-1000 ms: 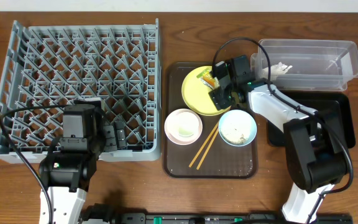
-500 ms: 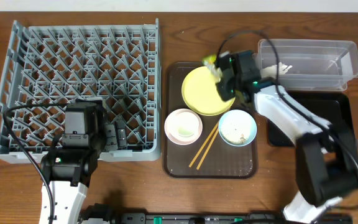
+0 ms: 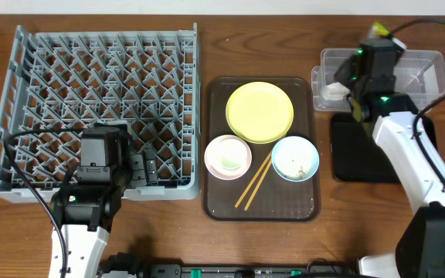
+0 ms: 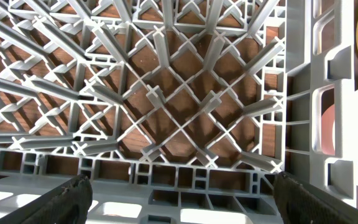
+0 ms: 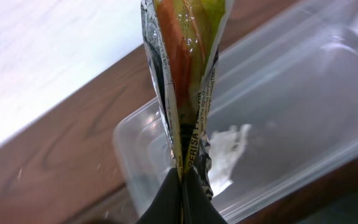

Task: Sort waste into correct bins and load items into the dishwasher rack
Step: 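Drop the snack wrapper into the clear plastic bin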

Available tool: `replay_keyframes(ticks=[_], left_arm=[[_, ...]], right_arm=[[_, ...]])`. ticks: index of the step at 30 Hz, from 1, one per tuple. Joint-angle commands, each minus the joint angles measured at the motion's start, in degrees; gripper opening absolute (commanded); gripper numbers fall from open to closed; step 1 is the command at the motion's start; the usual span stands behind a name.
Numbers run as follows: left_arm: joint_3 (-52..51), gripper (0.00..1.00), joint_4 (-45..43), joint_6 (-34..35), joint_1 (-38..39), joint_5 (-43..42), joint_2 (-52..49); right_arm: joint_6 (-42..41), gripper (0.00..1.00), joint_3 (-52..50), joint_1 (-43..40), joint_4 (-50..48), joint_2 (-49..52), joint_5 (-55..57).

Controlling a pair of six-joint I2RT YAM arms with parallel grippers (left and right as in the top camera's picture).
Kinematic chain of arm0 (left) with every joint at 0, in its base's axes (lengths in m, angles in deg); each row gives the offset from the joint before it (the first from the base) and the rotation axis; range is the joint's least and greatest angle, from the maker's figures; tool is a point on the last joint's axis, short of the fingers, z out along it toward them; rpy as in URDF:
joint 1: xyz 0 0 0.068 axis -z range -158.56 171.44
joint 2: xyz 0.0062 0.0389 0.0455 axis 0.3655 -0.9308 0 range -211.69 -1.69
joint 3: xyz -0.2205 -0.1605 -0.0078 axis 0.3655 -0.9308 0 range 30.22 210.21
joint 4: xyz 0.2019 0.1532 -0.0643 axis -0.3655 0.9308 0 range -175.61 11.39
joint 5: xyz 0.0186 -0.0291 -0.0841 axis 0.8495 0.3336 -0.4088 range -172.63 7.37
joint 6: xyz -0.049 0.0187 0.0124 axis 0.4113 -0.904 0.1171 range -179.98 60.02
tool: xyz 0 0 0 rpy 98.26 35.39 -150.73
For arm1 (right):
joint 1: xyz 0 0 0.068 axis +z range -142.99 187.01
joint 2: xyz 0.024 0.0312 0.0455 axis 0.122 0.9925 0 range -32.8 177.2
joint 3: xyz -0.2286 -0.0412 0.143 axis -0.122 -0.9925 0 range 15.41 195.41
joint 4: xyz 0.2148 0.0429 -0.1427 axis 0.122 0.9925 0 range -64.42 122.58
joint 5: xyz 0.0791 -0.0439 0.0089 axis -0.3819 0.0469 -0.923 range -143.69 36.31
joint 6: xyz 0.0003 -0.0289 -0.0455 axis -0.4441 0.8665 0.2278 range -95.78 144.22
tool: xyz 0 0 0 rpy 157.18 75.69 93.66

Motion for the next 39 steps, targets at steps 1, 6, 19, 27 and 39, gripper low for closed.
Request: replay_keyframes(ticks=[1, 6, 19, 27, 39], left_arm=[[1.4, 0.94, 0.1, 0.5, -0.2, 0.2, -0.1], [1.4, 0.94, 0.1, 0.5, -0.2, 0.2, -0.1], [1.4, 0.95, 0.1, 0.5, -0.2, 0.2, -0.1], [1.4, 0.95, 0.1, 0.5, -0.2, 0.3, -0.1], [1.4, 0.95, 0.1, 0.5, -0.2, 0.2, -0.1]], right_arm=[[-7.7, 0.03, 0.1, -1.4, -0.7, 2.3, 1.2], [-5.5, 0.47, 0.1, -2.2, -2.4, 3.8, 0.5], [16.4, 0.7, 0.2, -1.1, -1.0, -1.1, -14.1], [31.6, 0.75, 0.1, 4.0, 14.0, -4.9, -27.6], [32.2, 0.49, -0.8, 17.1, 33.7, -4.8, -28.2]])
